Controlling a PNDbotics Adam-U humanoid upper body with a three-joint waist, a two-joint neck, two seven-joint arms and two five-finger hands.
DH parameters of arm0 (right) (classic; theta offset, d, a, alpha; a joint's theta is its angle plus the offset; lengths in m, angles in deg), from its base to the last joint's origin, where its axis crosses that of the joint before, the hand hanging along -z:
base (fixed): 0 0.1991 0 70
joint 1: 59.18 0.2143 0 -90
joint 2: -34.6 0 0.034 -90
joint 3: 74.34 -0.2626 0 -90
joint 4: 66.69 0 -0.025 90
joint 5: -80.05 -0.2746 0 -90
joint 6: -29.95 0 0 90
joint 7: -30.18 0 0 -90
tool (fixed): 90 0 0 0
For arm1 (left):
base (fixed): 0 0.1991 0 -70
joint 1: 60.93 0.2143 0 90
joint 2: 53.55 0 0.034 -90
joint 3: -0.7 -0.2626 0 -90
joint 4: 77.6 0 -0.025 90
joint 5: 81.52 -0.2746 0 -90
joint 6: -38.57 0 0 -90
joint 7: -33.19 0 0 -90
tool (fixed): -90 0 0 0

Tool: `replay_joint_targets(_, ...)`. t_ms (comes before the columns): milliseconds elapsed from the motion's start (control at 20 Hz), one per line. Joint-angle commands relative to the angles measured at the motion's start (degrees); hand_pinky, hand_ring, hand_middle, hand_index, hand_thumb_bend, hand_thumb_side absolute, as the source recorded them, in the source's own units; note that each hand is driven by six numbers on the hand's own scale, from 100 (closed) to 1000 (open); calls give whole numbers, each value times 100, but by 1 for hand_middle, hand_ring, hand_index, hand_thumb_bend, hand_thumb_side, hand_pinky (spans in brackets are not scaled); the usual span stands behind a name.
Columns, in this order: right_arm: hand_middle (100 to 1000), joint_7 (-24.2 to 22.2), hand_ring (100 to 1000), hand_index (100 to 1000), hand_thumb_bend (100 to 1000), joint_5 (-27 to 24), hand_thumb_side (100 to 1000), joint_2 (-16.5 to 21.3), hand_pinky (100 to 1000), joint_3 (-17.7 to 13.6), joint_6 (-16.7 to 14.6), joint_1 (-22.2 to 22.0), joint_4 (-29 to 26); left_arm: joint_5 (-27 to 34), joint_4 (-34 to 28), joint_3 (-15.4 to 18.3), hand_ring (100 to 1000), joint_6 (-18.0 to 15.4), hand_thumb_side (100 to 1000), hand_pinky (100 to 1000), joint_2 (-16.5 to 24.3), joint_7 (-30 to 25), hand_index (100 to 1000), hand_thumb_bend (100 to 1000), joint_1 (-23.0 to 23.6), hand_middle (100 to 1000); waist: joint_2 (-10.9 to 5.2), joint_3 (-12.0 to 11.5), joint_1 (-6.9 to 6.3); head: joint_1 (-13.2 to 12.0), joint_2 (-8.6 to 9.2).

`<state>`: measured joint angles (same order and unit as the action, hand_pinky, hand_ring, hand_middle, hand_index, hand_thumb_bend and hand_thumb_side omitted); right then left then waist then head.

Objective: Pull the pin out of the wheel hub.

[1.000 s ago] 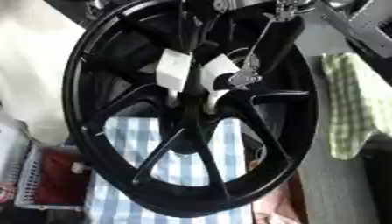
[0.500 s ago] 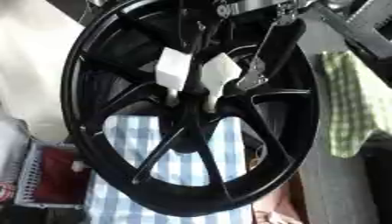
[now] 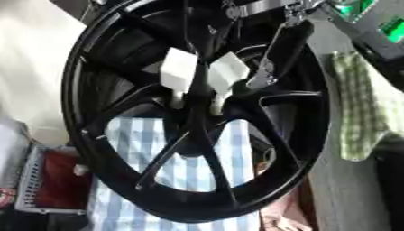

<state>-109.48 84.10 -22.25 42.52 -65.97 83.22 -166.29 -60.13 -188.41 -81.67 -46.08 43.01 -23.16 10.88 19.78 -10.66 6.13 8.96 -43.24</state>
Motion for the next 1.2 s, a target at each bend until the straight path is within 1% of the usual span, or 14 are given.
replay_joint_targets(50,706,15,784,754,428,66,205,79,855,-66,14,61,44,2,-76,60,661,-1,702,786,47,19,753,263,-55,595,-89,-11,-39,25,-5)
replay_joint_targets(150,667,8,775,718,414,78,200,65,849,-56,22,63,66,4,-73,60,661,0,702,786,41,18,754,263,-55,595,-87,-11,-36,31,-13)
replay_joint_targets(300,605,12,753,660,365,57,204,40,839,-52,49,73,89,7,-69,63,662,0,703,787,38,20,754,263,-52,595,-85,-6,-39,28,-34)
replay_joint_targets(550,565,74,733,618,289,-33,184,26,829,-52,104,87,93,10,-62,65,662,0,704,787,32,19,754,263,-44,596,-94,9,-43,17,-17)
replay_joint_targets(600,564,94,732,617,287,-55,184,25,829,-52,115,89,91,11,-63,67,662,-1,704,787,33,20,754,263,-45,596,-97,12,-44,16,-12)
replay_joint_targets(650,550,114,725,603,256,-78,174,22,826,-53,128,91,89,12,-63,68,662,-3,704,788,34,19,754,263,-47,596,-100,14,-45,17,-9)
replay_joint_targets(800,536,135,716,588,219,-140,164,17,822,-45,172,96,85,14,-64,72,663,-5,704,788,33,21,754,262,-47,596,-107,18,-49,23,-14)
replay_joint_targets(850,524,132,708,572,174,-160,142,16,818,-45,189,95,84,13,-64,76,663,-6,704,788,34,23,755,262,-45,596,-107,19,-51,26,-15)
replay_joint_targets(1200,498,93,689,541,181,-292,130,53,808,-110,295,98,13,19,-63,88,663,-6,704,789,32,39,755,263,-43,596,-117,54,-65,39,-8)
